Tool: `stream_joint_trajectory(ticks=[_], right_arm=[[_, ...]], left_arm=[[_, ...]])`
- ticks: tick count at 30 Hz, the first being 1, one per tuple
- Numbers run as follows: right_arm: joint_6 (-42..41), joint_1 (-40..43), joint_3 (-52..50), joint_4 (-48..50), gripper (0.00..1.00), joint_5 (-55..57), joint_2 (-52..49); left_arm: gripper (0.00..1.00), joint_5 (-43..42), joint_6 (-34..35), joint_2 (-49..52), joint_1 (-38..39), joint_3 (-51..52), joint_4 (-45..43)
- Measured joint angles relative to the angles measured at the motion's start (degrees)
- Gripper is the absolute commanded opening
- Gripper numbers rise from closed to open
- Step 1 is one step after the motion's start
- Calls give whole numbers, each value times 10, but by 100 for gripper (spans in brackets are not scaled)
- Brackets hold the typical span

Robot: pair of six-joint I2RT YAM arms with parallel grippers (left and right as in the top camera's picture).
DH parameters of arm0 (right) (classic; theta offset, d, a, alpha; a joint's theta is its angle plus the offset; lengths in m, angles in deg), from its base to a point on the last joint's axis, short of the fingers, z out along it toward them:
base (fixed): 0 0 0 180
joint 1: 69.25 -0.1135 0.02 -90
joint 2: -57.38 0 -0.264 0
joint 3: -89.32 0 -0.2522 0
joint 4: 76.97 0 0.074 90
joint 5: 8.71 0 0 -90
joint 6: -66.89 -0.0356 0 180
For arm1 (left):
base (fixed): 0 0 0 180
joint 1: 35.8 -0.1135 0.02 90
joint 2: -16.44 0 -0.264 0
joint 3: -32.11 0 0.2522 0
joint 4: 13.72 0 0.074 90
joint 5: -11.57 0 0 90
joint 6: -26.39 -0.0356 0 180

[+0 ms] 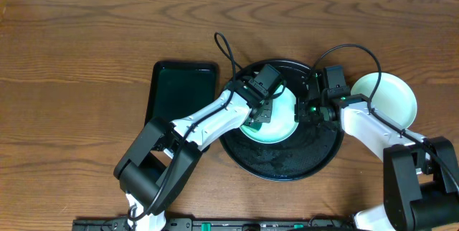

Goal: Clean dirty plates on tray and stack at the side
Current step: 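Continue scrubbing the plate center with the sponge in the left gripper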

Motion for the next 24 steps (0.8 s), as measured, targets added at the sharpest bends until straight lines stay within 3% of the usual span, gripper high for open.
stream_joint_trajectory(ticks=[15,24], right_arm=[[0,0,0,0,1,0,0],[0,0,0,0,1,0,0]], left_arm=[[7,3,0,6,0,0,1],[7,-39,0,23,-8,-12,5]])
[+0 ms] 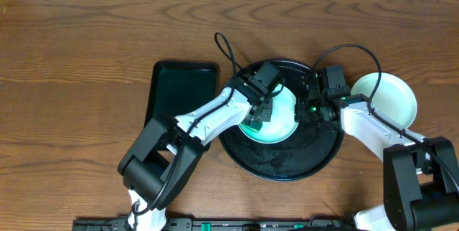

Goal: Clean dirty plates on tray and stack at the side
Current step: 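Continue scrubbing the plate center with the sponge in the left gripper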

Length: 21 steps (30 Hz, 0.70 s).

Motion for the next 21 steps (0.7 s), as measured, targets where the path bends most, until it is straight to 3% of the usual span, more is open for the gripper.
stream_joint_trajectory(ticks=[21], right_arm=[[0,0,0,0,1,0,0]], left_arm=[[8,-127,0,-52,10,11,-5]])
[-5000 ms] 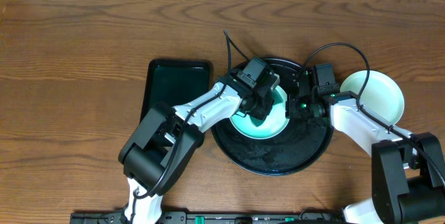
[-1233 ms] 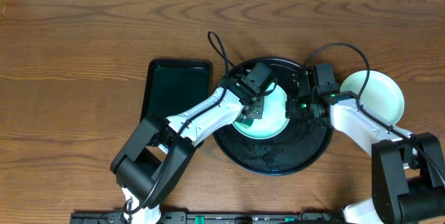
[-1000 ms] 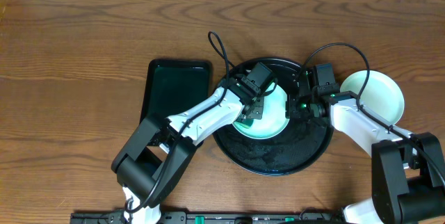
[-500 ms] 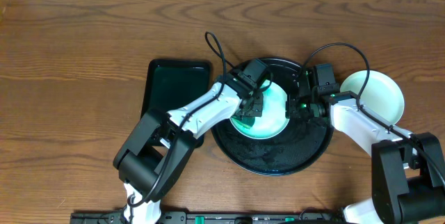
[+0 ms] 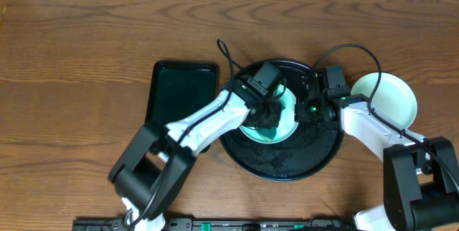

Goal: Clean dirty plates on tray and stack at the side
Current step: 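Continue scrubbing the plate center with the sponge in the left gripper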

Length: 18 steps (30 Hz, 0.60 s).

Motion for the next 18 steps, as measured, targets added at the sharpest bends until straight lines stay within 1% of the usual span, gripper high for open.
stream_joint_trajectory(ticks=[6,11,18], right_arm=[[0,0,0,0,1,0,0],[0,0,0,0,1,0,0],[0,0,0,0,1,0,0]], left_arm=[[8,72,-1,-40,0,0,-2],[8,141,-5,-36,0,0,2],[8,197,-10,-12,0,0,0]])
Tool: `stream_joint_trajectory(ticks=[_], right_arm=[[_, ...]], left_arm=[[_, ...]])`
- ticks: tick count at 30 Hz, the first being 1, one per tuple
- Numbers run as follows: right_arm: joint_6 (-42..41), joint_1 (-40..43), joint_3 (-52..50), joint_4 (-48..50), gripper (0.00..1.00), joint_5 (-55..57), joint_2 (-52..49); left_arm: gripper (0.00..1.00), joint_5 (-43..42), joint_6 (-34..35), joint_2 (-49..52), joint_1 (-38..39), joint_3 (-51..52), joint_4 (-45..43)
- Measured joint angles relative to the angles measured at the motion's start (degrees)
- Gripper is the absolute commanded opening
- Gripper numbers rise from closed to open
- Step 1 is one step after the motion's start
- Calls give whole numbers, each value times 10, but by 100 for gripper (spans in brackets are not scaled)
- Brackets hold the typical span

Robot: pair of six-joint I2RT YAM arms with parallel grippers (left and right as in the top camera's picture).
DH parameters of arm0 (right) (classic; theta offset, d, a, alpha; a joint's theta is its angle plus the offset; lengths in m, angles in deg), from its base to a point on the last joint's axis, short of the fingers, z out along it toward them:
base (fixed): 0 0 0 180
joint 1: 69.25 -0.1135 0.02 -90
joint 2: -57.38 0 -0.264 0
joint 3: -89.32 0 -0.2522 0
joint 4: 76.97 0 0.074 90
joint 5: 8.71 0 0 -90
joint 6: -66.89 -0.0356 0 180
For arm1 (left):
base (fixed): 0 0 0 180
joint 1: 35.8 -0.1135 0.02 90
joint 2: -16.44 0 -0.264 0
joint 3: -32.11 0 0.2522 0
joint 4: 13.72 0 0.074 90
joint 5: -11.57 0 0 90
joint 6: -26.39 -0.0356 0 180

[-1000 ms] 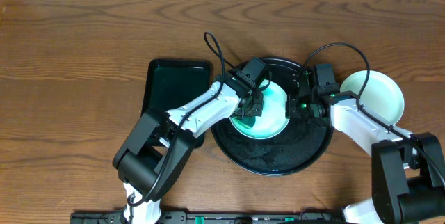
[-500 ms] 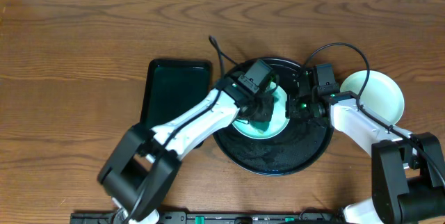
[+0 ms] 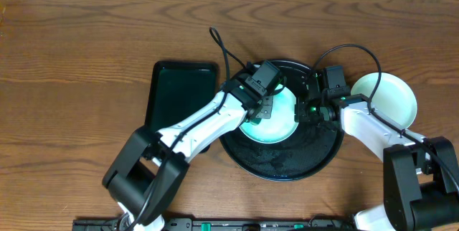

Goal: Clean dirty plates on tray and stack at the side
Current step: 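Continue scrubbing the plate center with the sponge in the left gripper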

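Note:
A pale green plate (image 3: 283, 116) lies on the round black tray (image 3: 287, 161). My left gripper (image 3: 262, 107) reaches in from the lower left and hangs over the plate's left half. It seems shut on a small grey sponge (image 3: 264, 111) pressed to the plate, though the wrist hides most of the fingers. My right gripper (image 3: 307, 107) sits at the plate's right rim and looks shut on that edge. A second pale plate (image 3: 391, 96) rests on the table to the right of the tray.
A black rectangular tray (image 3: 181, 93) lies left of the round tray, under the left arm. Black cables loop above both wrists. The right arm's base fills the lower right corner, and bare wooden table lies along the far side.
The left gripper with the sponge has shifted slightly up and to the left on the plate, uncovering more of the plate's middle. The right gripper and both plates have not moved.
Throughout, the right gripper stayed at the green plate's right rim on the round tray. The left gripper with the sponge was on the plate's left part, then a little lower, then nearer its middle, and is now back at the upper left.

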Motion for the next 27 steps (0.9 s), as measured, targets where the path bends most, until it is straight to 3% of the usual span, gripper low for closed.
stream_joint_trajectory(ticks=[12,27], right_arm=[[0,0,0,0,1,0,0],[0,0,0,0,1,0,0]], left_arm=[[8,17,0,47,-2,0,-8],[8,-61,2,47,-10,0,-10]])
